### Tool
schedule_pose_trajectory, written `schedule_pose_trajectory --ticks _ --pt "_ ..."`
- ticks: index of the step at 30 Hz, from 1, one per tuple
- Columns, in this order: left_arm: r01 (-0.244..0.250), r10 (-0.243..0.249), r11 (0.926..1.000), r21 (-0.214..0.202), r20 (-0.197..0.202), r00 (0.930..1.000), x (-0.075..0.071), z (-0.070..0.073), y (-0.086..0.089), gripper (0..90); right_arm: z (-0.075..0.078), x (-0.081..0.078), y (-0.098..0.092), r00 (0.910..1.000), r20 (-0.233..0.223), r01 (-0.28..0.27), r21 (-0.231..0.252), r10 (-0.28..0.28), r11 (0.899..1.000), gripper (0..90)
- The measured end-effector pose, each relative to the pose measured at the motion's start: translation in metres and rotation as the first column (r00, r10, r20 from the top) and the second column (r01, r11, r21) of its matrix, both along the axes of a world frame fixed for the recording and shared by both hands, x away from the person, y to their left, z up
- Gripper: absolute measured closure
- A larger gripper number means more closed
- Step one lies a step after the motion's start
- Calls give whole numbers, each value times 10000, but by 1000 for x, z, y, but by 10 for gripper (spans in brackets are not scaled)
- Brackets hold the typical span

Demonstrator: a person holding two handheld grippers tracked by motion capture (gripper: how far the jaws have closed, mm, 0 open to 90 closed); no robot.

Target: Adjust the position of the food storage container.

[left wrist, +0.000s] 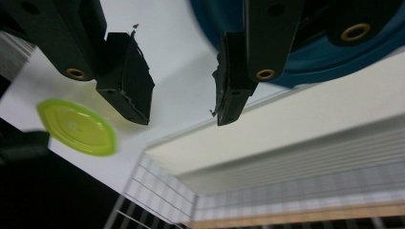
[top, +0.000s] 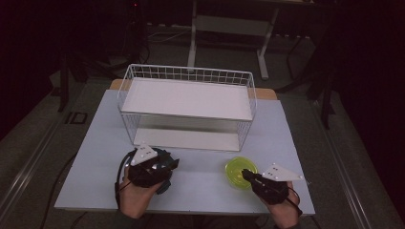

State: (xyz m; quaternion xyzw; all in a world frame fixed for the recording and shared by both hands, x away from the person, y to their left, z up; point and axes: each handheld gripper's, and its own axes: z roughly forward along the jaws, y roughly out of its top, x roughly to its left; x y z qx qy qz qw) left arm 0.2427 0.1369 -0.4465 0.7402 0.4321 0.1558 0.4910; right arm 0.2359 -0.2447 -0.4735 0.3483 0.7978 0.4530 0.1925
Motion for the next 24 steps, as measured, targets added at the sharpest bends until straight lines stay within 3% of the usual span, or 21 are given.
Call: schedule_pose_trajectory --ticks 7,11,13,19,24 --pt "-811 812 9966 -176 75 9967 -4 3 31 572 -22 -11 26 9992 -73 -401 -292 399 9988 899" --pt "-1084 1088 9936 -324 101 9940 -4 4 42 572 -30 -16 37 9988 32 -484 -157 484 9987 900" --pt "-1167 1171 9926 -334 113 9931 -5 5 45 572 -31 -18 41 9987 244 -446 -340 454 9984 899" --pt "-1284 1288 9910 -375 91 9916 -4 4 51 572 -27 -14 37 9994 324 -87 -125 91 9999 899" --pt "-1371 1375 9898 -394 78 9905 -4 4 53 572 -26 -20 39 9978 444 -495 -76 498 9987 899"
